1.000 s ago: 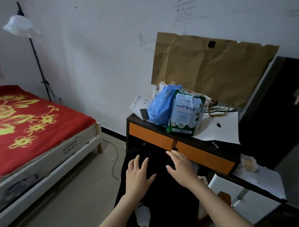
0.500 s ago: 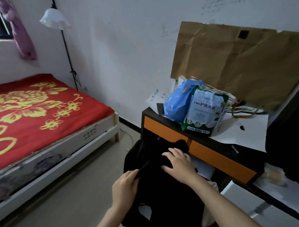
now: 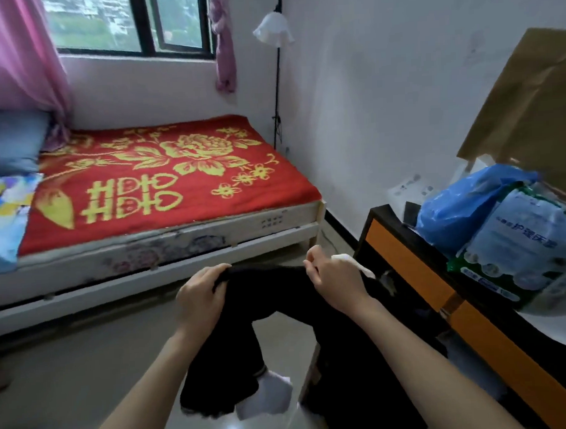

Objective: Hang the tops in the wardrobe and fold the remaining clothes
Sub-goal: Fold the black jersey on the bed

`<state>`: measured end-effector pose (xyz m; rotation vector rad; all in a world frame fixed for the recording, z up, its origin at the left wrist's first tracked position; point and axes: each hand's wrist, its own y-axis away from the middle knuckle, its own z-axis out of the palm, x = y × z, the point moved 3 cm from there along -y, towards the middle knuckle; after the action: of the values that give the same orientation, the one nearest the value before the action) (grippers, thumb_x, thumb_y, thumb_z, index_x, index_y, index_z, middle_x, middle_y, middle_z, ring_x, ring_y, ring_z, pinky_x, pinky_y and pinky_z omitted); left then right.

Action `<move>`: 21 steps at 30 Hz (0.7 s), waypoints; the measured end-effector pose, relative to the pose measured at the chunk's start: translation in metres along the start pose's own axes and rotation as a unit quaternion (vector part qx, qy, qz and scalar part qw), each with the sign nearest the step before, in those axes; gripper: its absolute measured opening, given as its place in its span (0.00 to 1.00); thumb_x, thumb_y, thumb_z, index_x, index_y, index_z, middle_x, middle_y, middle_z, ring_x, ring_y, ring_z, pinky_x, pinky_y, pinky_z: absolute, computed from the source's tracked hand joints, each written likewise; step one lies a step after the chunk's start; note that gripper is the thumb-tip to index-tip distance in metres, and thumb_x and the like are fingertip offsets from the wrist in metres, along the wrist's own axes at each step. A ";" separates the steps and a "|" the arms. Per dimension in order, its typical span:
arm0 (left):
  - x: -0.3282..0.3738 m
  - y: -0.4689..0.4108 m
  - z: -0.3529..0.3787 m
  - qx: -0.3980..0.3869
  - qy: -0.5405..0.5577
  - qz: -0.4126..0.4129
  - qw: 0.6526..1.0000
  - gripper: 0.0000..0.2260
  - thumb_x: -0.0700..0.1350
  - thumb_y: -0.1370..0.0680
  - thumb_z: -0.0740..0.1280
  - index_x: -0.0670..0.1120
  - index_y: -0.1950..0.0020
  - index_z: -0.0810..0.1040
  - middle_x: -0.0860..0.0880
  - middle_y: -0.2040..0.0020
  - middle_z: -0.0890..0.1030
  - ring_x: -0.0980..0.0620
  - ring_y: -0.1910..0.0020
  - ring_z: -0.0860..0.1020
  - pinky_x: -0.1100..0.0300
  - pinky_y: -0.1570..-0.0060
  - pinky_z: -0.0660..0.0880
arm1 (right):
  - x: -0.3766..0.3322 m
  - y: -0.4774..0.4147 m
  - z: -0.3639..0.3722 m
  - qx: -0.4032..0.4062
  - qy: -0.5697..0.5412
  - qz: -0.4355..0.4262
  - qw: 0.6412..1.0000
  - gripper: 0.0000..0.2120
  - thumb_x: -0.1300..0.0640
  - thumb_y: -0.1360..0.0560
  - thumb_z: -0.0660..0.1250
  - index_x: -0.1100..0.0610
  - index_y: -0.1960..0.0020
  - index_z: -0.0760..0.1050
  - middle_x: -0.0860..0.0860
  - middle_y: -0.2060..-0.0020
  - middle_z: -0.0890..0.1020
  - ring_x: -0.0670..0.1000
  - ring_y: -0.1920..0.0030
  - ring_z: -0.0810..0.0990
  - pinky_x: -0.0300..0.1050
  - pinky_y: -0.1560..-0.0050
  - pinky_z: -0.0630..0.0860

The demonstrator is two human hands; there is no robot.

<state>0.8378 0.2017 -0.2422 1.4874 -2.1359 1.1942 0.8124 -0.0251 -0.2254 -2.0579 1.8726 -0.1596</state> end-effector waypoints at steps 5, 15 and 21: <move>-0.052 0.022 -0.045 0.053 -0.044 -0.085 0.994 0.11 0.33 0.27 0.64 0.38 0.47 0.82 0.41 0.50 0.83 0.41 0.50 0.81 0.48 0.50 0.75 | -0.058 -0.031 0.021 -0.027 -0.045 -0.090 0.995 0.17 0.45 0.20 0.53 0.57 0.43 0.70 0.55 0.60 0.83 0.58 0.58 0.81 0.45 0.64 0.65; -0.157 -0.008 -0.105 0.082 -0.059 -0.140 0.985 0.12 0.31 0.28 0.68 0.39 0.46 0.82 0.41 0.48 0.83 0.42 0.48 0.80 0.51 0.47 0.73 | -0.144 -0.131 0.083 -0.146 0.010 -0.269 0.952 0.19 0.42 0.26 0.65 0.56 0.45 0.72 0.50 0.54 0.81 0.53 0.55 0.79 0.44 0.63 0.68; -0.225 -0.061 -0.132 0.067 -0.056 -0.133 0.987 0.13 0.33 0.27 0.68 0.41 0.44 0.82 0.42 0.49 0.83 0.42 0.49 0.80 0.51 0.50 0.74 | -0.188 -0.207 0.119 -0.132 0.052 -0.242 0.960 0.07 0.54 0.23 0.61 0.58 0.50 0.71 0.52 0.57 0.80 0.55 0.56 0.79 0.44 0.67 0.64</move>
<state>0.9596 0.4388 -0.2734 1.8694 -1.8780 1.2003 1.0223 0.1938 -0.2397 -2.7146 1.4697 -0.1458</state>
